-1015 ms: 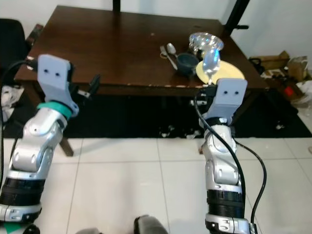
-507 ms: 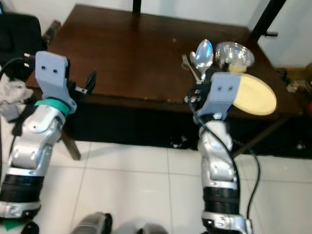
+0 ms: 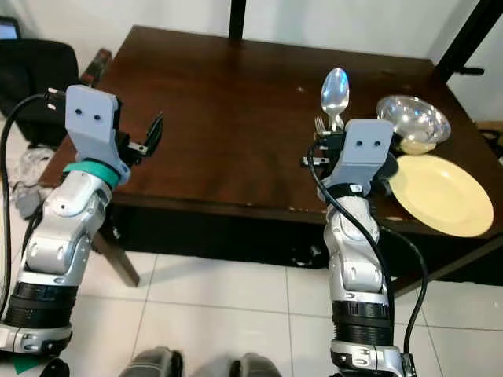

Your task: Setting the table

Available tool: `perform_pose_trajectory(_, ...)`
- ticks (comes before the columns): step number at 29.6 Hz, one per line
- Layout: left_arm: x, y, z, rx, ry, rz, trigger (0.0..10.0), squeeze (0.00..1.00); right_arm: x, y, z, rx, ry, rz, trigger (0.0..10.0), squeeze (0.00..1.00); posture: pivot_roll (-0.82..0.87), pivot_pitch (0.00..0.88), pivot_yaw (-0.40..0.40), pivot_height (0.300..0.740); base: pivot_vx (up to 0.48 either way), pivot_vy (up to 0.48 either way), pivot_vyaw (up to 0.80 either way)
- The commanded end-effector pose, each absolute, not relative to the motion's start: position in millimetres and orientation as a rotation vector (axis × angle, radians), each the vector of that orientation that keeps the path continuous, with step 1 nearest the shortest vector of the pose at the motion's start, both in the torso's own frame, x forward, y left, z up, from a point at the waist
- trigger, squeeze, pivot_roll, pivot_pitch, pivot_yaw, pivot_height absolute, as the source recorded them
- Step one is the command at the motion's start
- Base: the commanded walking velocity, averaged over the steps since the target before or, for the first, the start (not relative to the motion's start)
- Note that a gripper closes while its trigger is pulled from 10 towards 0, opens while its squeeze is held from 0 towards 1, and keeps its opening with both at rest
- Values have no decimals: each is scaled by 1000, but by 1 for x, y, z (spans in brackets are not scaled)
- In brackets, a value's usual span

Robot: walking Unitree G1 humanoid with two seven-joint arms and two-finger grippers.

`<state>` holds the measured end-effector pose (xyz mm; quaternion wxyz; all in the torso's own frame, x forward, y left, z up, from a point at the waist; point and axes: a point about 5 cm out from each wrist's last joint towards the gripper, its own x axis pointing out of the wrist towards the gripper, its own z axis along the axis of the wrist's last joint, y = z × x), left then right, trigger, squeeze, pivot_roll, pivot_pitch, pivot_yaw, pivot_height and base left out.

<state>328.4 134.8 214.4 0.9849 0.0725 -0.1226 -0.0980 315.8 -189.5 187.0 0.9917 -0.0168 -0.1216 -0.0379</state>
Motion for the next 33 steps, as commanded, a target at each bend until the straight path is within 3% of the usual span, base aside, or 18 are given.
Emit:
perform_pose_trajectory(1, 329, 134, 211, 150, -236, -204, 10000, 0, 315, -191, 185, -23, -242, -86, 10000, 0, 43, 6, 6, 740, 446, 0, 0)
perform_pose_trajectory(16, 328, 130, 209, 143, -227, -228, 10000, 0, 315, -192, 184, -26, -232, -90, 10000, 0, 42, 9, 6, 740, 441, 0, 0)
perform_pose_trajectory(26, 318, 117, 197, 97, -124, -407, 10000, 0, 314, -197, 163, -85, -93, -95, 10000, 0, 39, 17, 3, 740, 0, 0, 0)
perform_pose_trajectory(33, 324, 123, 196, 137, -50, -476, 10000, 0, 317, -185, 142, -11, 40, -16, 10000, 0, 45, 30, -7, 740, 0, 0, 0)
